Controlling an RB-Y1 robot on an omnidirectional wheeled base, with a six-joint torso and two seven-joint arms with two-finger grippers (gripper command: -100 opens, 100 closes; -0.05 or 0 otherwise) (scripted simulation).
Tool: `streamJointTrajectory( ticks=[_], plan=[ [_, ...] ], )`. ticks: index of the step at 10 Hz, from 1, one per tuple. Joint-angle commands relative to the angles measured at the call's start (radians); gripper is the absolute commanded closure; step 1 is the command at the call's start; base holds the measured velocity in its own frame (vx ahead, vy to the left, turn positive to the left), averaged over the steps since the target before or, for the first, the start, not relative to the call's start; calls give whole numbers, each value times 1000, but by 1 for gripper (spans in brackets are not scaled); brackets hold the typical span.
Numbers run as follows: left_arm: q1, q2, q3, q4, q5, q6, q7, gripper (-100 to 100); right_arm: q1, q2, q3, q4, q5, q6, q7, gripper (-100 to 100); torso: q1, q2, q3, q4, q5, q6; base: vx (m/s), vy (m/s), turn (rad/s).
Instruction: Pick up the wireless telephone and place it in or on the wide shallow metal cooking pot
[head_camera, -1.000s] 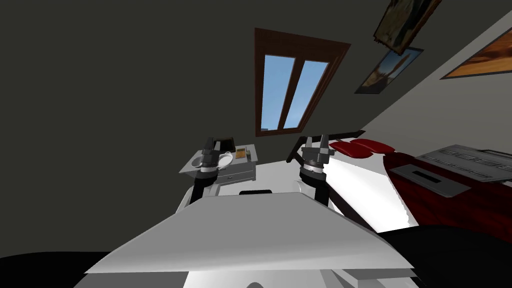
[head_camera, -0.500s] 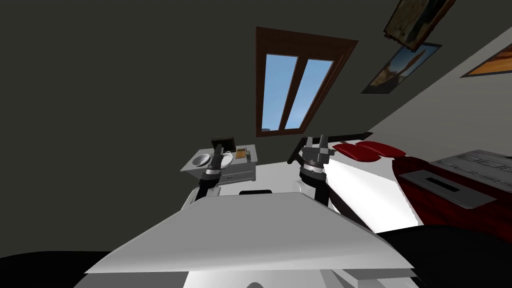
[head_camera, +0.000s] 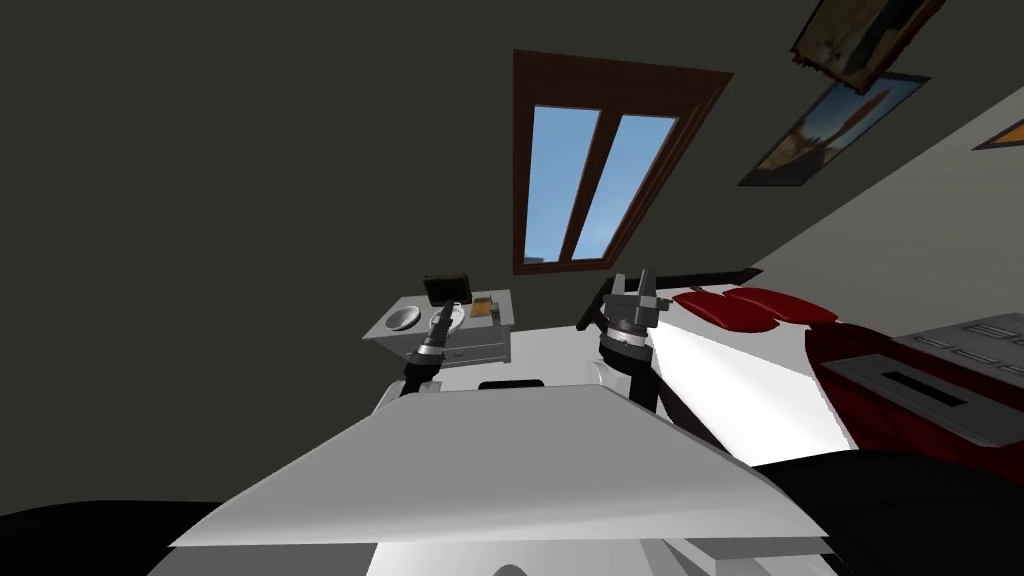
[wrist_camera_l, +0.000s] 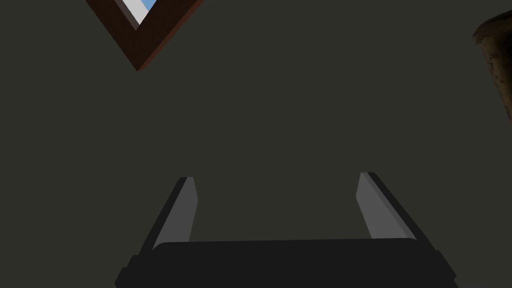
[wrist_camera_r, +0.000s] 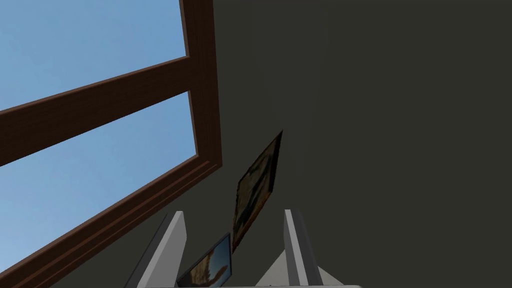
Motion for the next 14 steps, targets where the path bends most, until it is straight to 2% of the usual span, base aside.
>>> streamJointTrajectory(
  ticks=[1,3,4,6,7,12,13,14],
  plan=[
    [-5,2,2,50,-23,0,-31,-100,0,0,0,0,0,0,0,0,0,0,0,0,0,0,16,-47,60],
    [-2,7,7,119,-63,-3,-84,-100,0,0,0,0,0,0,0,0,-1,-1,0,0,0,0,35,-71,114],
    [-2,7,7,126,-63,-3,-84,-100,0,0,0,0,0,0,0,0,-2,-1,-1,0,0,0,32,-61,38],
    [-3,11,16,187,-105,-10,-138,-100,0,0,0,0,0,0,0,0,-1,-1,-1,0,0,0,27,-75,94],
    [-3,11,16,200,-105,-10,-138,-100,0,0,0,0,0,0,0,0,-2,-1,-1,0,0,0,22,-66,48],
    [-23,16,56,367,-214,-46,-269,-100,0,0,0,0,0,0,0,0,-4,-2,-1,0,-1,0,42,-101,110],
    [-23,16,56,378,-214,-46,-269,-100,0,0,0,0,0,0,0,0,-6,-3,-2,-1,-1,0,39,-109,41],
    [-30,17,66,410,-235,-56,-293,-100,0,0,0,0,0,0,0,0,-4,-2,-1,0,-1,0,42,-77,64]
  ],
)
